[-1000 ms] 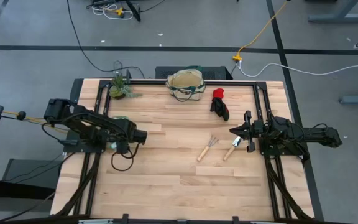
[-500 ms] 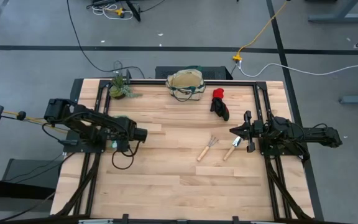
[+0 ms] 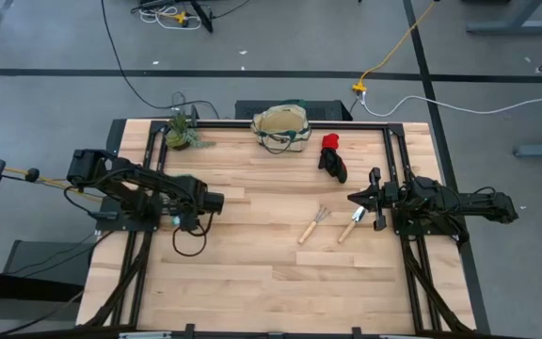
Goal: Pick & Place Garden tools in Gardening bag
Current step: Put the green spray bottle into the white gardening bag
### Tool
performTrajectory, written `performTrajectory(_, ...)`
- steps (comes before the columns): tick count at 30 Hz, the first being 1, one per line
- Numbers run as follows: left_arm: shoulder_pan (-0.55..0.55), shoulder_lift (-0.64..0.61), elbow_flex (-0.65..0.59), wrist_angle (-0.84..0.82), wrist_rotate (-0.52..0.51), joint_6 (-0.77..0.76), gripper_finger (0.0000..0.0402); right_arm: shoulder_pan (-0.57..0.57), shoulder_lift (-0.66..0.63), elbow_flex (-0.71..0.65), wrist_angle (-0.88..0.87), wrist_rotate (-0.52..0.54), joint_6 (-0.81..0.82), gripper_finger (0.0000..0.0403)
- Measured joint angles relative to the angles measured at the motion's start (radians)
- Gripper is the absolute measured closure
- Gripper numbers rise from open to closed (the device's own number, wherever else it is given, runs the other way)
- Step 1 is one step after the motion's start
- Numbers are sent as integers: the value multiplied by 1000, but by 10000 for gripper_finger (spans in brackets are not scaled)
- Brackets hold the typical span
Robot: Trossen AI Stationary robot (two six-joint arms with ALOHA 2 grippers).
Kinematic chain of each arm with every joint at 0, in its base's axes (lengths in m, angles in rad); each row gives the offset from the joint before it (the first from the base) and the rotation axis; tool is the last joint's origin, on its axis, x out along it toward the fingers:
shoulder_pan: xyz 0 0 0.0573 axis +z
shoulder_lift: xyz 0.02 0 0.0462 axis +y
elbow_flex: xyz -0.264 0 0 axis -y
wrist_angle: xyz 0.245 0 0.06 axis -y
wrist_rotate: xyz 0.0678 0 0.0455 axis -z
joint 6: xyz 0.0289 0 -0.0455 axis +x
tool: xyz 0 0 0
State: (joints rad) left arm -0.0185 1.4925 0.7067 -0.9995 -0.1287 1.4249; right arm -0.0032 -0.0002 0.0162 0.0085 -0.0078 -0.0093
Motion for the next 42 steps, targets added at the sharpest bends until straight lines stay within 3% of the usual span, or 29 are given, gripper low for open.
performTrajectory(42, 44, 0, -40, 34, -35, 52, 178, 0, 0, 0, 0, 0, 0, 380)
